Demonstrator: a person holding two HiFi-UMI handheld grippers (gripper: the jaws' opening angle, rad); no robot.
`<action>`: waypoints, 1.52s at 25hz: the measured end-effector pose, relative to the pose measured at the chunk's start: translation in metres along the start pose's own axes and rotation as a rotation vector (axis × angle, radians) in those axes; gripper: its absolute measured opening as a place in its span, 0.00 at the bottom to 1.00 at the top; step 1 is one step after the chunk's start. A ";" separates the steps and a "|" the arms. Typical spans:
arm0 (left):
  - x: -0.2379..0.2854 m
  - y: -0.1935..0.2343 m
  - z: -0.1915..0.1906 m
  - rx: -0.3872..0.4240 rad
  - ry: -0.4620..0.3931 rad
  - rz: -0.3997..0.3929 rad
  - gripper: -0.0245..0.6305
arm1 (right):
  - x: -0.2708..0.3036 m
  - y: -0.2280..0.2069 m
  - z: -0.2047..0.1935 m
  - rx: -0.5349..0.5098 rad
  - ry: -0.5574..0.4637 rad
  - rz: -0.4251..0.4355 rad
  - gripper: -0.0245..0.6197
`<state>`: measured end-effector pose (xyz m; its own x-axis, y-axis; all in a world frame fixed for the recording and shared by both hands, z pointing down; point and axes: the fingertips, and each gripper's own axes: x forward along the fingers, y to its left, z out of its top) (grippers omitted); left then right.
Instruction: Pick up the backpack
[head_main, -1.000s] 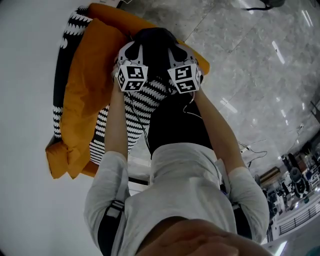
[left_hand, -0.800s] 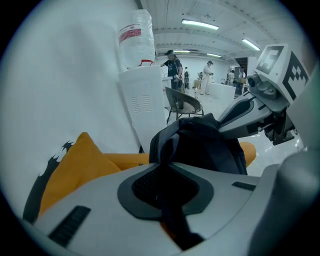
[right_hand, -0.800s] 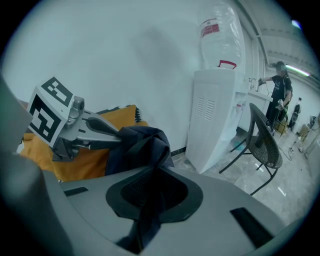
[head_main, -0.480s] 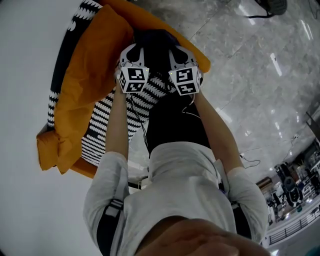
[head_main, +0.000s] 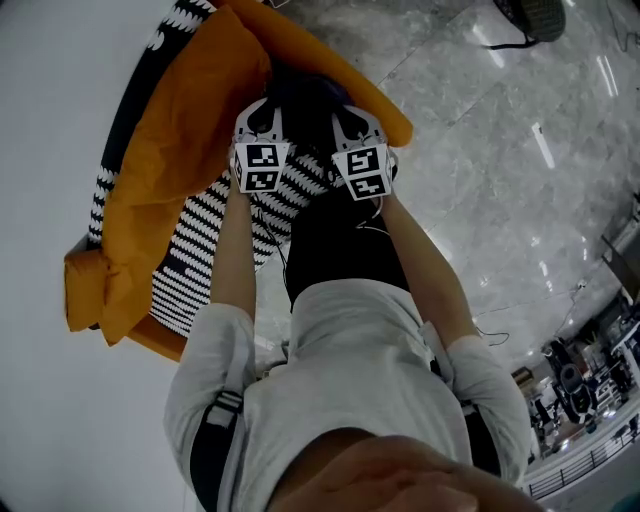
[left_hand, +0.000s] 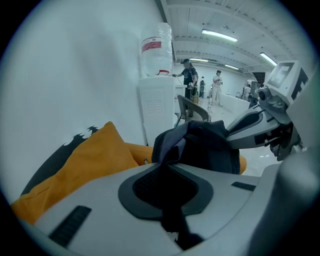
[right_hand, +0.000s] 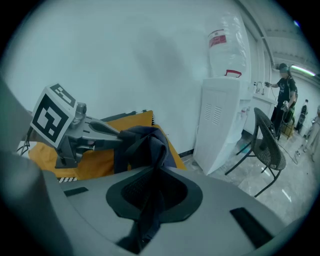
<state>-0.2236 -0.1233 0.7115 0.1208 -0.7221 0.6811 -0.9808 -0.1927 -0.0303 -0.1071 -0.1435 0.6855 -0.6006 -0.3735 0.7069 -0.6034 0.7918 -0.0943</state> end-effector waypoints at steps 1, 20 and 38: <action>-0.004 0.000 -0.001 -0.009 0.001 0.005 0.09 | -0.003 0.004 0.000 0.005 0.001 0.004 0.13; -0.068 -0.007 -0.007 -0.069 0.013 0.010 0.08 | -0.050 0.047 -0.001 -0.062 0.015 0.041 0.12; -0.132 -0.014 -0.008 -0.206 0.007 0.069 0.08 | -0.078 0.077 0.027 -0.257 -0.026 0.129 0.12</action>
<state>-0.2266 -0.0200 0.6285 0.0524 -0.7239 0.6879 -0.9974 -0.0032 0.0726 -0.1205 -0.0661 0.6041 -0.6792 -0.2714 0.6819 -0.3703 0.9289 0.0009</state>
